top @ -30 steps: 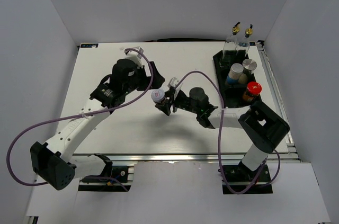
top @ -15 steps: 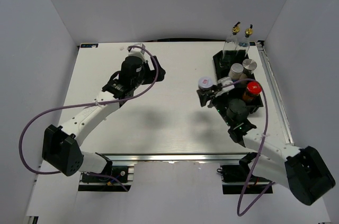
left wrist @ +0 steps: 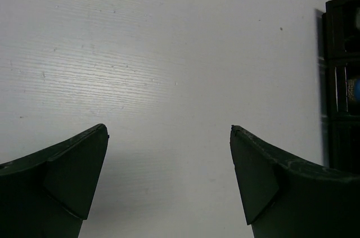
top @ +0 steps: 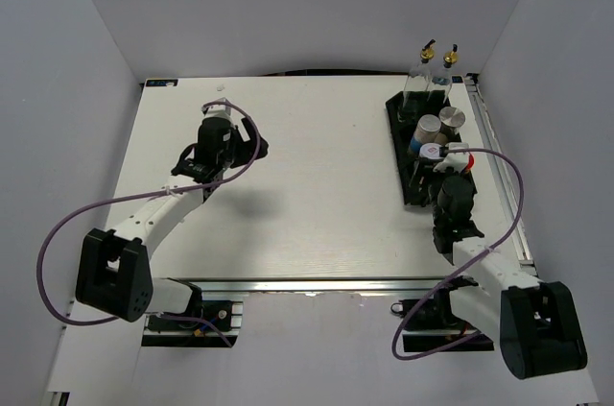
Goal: Organize the condiment bottles
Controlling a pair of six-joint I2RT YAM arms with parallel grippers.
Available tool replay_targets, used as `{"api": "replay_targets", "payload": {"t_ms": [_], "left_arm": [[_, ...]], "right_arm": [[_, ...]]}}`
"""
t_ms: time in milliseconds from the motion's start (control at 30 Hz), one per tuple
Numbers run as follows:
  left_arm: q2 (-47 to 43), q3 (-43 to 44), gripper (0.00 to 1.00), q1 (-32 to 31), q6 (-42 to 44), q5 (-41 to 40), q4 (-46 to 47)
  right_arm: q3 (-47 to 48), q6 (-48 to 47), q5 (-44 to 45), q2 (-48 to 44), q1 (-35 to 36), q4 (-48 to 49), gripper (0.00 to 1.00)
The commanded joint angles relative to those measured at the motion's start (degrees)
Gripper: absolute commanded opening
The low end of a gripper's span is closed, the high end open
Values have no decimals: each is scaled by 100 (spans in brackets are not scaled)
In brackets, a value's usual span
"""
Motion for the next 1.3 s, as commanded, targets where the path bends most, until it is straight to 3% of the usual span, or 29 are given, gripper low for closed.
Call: {"api": "replay_targets", "payload": {"t_ms": [0,433,567,1267], "left_arm": [[-358,-83,98,21,103,186,226],[-877,-373,98,83,376,-87,208],[-877,-382,98,83,402,-95,226],[-648,-338,98,83,429,-69,235]], "right_arm": [[218,-42,-17,285,-183,1079,0],[201,195,-491,1507,-465,2309,2],[51,256,-535,1595,-473,2565,8],[68,72,-342,2175,-465,2786,20]]}}
